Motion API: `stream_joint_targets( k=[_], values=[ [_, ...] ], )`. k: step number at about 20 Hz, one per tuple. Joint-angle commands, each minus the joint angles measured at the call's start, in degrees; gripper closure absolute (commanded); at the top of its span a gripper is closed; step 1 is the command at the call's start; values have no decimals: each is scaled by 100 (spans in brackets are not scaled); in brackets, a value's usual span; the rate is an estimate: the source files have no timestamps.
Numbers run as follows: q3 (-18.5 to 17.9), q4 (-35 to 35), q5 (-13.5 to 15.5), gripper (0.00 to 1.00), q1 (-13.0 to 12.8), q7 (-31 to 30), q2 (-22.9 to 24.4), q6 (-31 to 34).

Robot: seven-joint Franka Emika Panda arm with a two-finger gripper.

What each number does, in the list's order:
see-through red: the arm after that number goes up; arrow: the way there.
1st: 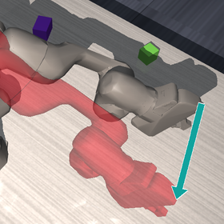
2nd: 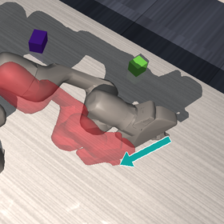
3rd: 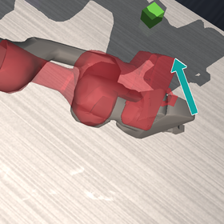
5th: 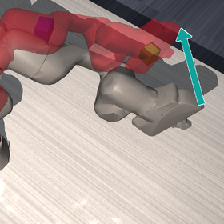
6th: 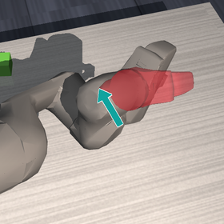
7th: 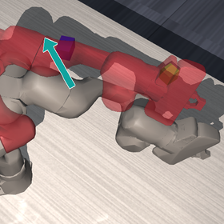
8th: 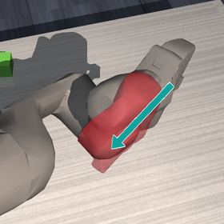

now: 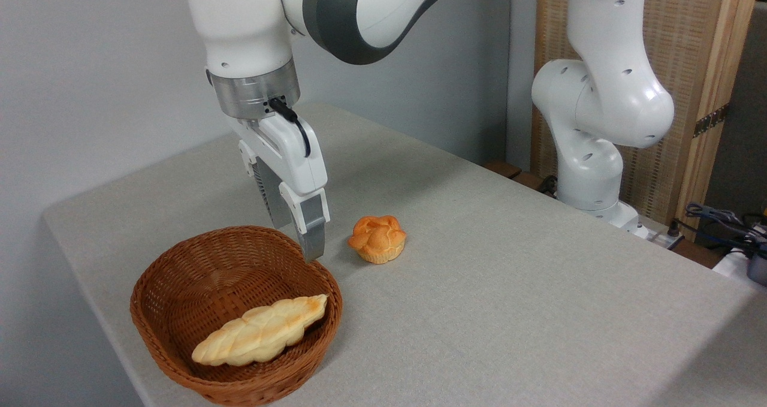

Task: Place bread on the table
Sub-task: 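Move the open gripper down over the braided bread in the basket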

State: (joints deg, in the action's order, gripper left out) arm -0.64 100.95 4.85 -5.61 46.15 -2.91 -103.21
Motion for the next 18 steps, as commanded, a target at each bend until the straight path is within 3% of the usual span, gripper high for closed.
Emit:
stream_joint_targets(
  k=[1,13,18],
  values=[
    [-181,-14,-45,0,-45,17,132,20],
    [-244,12,-45,0,-54,35,141,-76],
    [-244,214,-54,0,-54,26,124,-839]
  ],
)
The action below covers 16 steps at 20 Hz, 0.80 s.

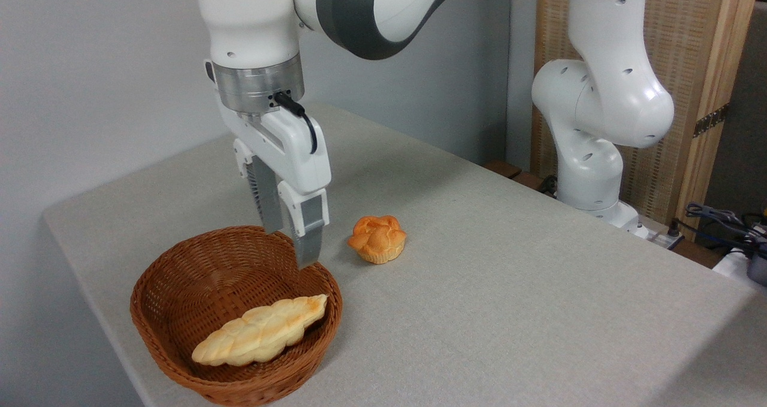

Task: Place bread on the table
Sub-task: 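Move the open gripper down over the braided bread in the basket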

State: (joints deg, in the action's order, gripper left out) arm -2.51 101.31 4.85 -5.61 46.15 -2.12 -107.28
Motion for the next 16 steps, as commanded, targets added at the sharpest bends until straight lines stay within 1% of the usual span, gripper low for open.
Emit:
stream_joint_targets(
  k=[1,3,4,9,11,13,16],
  values=[
    [-66,239,-54,0,-46,26,27,-617],
    [-66,441,-54,0,-37,-79,-25,-1100],
    [-74,486,-54,0,-37,-367,-52,-1232],
    [-75,495,-80,0,-45,-2378,-96,-1295],
    [-66,504,-89,0,-54,-3012,-140,-1400],
    [-40,495,-115,0,-89,-3348,-288,-1585],
    [39,477,-448,0,-124,-3550,-605,-1971]
  ],
)
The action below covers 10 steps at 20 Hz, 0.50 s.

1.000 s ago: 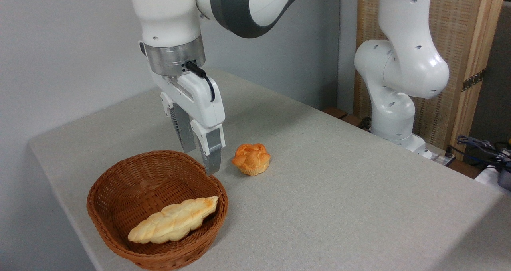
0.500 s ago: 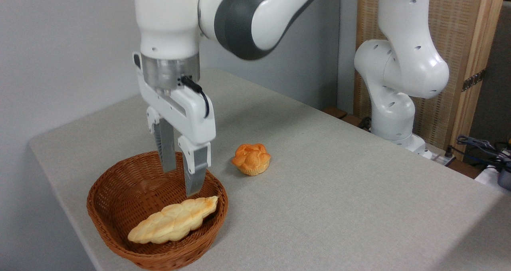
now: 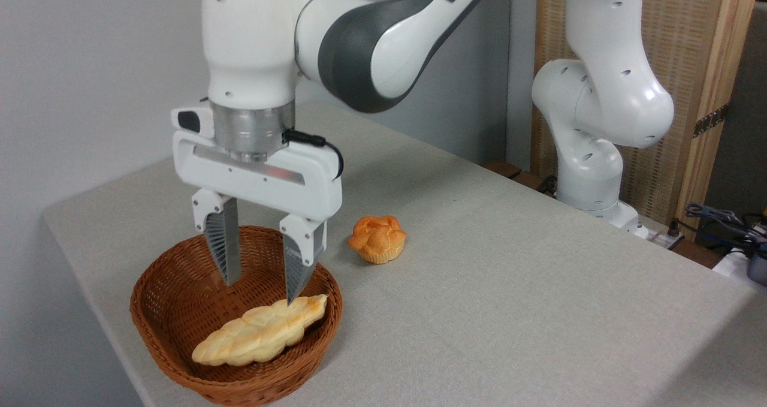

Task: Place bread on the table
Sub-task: 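Lower the gripper onto the braided bread and close the fingers on it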

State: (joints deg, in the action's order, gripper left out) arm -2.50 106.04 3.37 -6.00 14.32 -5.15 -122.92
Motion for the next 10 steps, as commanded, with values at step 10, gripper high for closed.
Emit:
stream_joint_targets(
  k=[10],
  values=[
    [101,13,-1005,0,-323,-351,-671,-584]
  ],
)
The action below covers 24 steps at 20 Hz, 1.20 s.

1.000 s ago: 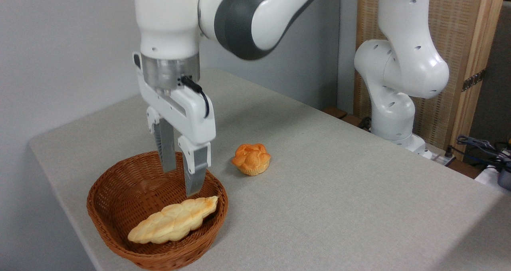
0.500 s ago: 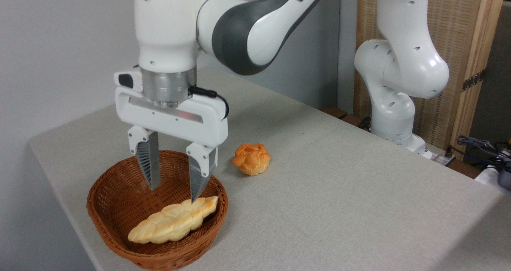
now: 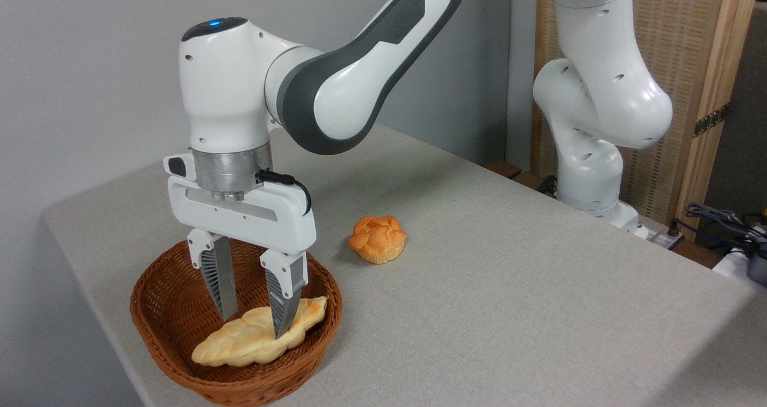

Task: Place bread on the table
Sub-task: 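Lower the gripper onto the braided bread and close the fingers on it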

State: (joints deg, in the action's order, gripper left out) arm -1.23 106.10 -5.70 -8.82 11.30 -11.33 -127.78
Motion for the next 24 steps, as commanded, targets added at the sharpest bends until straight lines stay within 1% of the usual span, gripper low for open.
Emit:
stream_joint_targets(
  k=[1,2,3,4,5,6,7,8,11,12,13,15,16,24],
  values=[
    [-27,7,-90,0,-58,-58,-105,-98],
    [-27,-2,-98,0,-67,-58,-149,-98],
    [-27,7,-116,0,-137,-40,-193,-98],
    [-36,7,-238,3,-172,-40,-202,-81],
    [-36,7,-456,8,-173,-40,-202,-63],
    [-36,7,-589,13,-173,-40,-211,-54],
    [-36,7,-608,19,-173,-40,-211,-54],
    [-36,7,-617,27,-173,-40,-211,-54],
    [-36,7,-617,78,-173,-49,-194,-54],
    [-36,7,-617,89,-173,-49,-185,-45],
    [-36,7,-617,94,-173,-40,-176,-45],
    [-36,-2,-617,95,-173,-23,-141,42],
    [-36,-2,-617,97,-173,-23,-132,69],
    [-36,-46,-617,98,-173,-58,35,78]
  ],
)
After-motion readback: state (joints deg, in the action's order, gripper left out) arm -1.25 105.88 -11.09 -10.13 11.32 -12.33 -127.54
